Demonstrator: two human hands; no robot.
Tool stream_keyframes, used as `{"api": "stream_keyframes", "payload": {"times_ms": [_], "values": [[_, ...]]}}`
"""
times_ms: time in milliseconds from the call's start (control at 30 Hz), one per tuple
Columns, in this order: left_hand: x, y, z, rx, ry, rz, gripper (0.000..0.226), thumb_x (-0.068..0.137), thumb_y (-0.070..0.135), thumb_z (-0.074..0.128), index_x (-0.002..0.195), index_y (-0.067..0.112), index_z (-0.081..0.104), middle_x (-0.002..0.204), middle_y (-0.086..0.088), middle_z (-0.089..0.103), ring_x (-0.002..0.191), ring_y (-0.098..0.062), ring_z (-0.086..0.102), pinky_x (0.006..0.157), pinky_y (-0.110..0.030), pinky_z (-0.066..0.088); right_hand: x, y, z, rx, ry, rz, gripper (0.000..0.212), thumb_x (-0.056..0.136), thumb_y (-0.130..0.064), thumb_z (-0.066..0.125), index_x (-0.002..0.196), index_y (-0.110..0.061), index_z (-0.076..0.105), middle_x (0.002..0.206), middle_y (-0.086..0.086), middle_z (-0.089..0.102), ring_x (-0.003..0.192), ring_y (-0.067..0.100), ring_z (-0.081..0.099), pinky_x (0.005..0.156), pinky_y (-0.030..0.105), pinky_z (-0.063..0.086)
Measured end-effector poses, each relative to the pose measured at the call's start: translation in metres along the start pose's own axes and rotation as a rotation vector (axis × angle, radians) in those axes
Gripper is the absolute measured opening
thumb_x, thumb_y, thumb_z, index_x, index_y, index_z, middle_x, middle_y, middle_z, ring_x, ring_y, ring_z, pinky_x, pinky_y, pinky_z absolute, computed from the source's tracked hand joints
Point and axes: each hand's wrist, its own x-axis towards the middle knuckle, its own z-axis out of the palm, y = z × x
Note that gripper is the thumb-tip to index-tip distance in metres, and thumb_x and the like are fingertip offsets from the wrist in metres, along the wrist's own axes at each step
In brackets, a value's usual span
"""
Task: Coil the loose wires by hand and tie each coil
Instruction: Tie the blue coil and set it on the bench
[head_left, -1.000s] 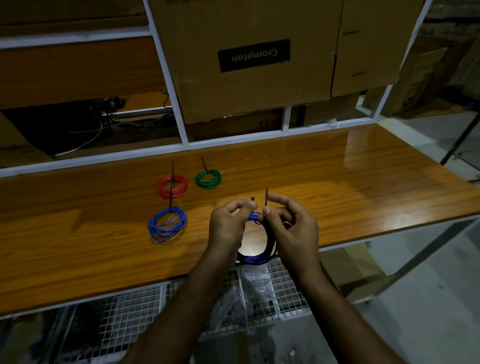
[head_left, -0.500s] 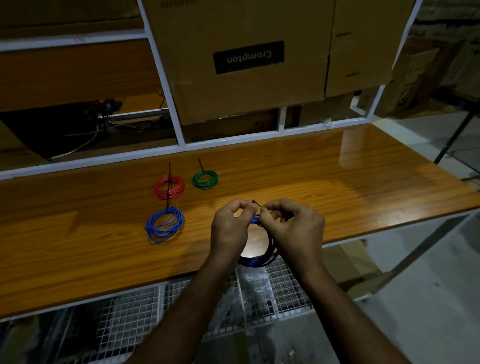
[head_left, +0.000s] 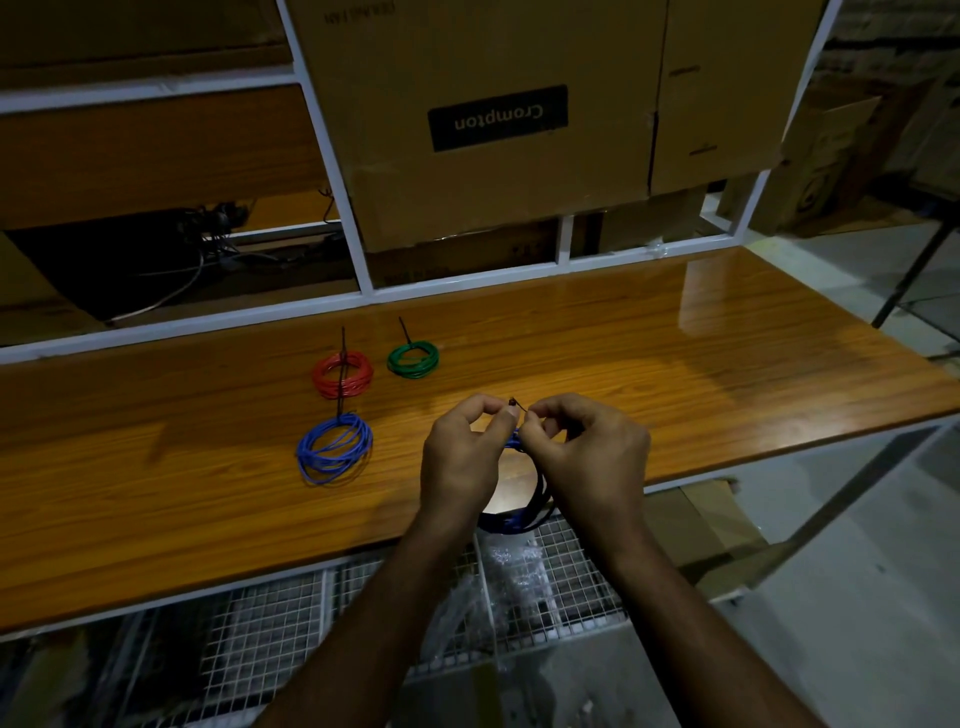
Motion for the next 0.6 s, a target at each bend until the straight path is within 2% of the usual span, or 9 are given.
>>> {"api": "stream_keyframes", "payload": {"times_ms": [100, 267, 367, 433, 600], "values": [[-0.0009, 0.0004, -0.0013, 0.003, 0.015, -0.004, 0.014, 0.092, 0.032, 0.065, 0.082, 0.024, 0.069, 0.092, 0.011, 0.072, 0.085, -0.004, 0.063, 0.072, -0.034, 0.050, -0.0013, -0.0008, -0.0013, -0.022, 0.008, -0.019, 0.008, 0.080, -0.020, 0.076, 0.073, -0.022, 0.073, 0.059, -0.012, 0.059, 0.059, -0.001, 0.057, 0.051, 0.008, 0.035], [-0.0039, 0.0006, -0.0027, 0.027, 0.020, -0.009, 0.013, 0.092, 0.034, 0.065, 0.082, 0.025, 0.069, 0.097, 0.012, 0.071, 0.089, -0.003, 0.062, 0.075, -0.034, 0.051, -0.0028, -0.0022, -0.0036, -0.003, -0.002, -0.033, 0.009, 0.081, -0.018, 0.076, 0.073, -0.021, 0.073, 0.061, -0.010, 0.061, 0.061, 0.006, 0.059, 0.052, 0.011, 0.036], [-0.0059, 0.0011, -0.0032, 0.019, 0.023, -0.003, 0.013, 0.092, 0.033, 0.065, 0.082, 0.025, 0.069, 0.093, 0.014, 0.071, 0.086, -0.001, 0.062, 0.073, -0.033, 0.050, -0.0038, -0.0020, -0.0038, -0.017, -0.008, -0.033, 0.008, 0.081, -0.020, 0.075, 0.074, -0.022, 0.073, 0.063, -0.009, 0.062, 0.062, 0.007, 0.059, 0.054, 0.024, 0.042], [-0.0066, 0.0015, -0.0034, 0.027, 0.029, 0.005, 0.013, 0.091, 0.034, 0.065, 0.082, 0.026, 0.069, 0.091, 0.013, 0.071, 0.083, -0.006, 0.064, 0.071, -0.037, 0.051, -0.0038, -0.0021, -0.0035, -0.026, -0.015, -0.035, 0.008, 0.081, -0.020, 0.075, 0.074, -0.022, 0.073, 0.063, -0.009, 0.063, 0.063, 0.008, 0.059, 0.055, 0.027, 0.043], [-0.0076, 0.0021, -0.0029, 0.053, 0.033, 0.027, 0.010, 0.091, 0.037, 0.066, 0.082, 0.033, 0.069, 0.084, 0.011, 0.072, 0.077, -0.016, 0.067, 0.072, -0.048, 0.056, -0.0005, -0.0010, -0.0043, -0.035, -0.026, -0.053, 0.010, 0.083, -0.021, 0.075, 0.074, -0.019, 0.073, 0.064, -0.007, 0.062, 0.061, 0.007, 0.057, 0.052, 0.022, 0.038]]}}
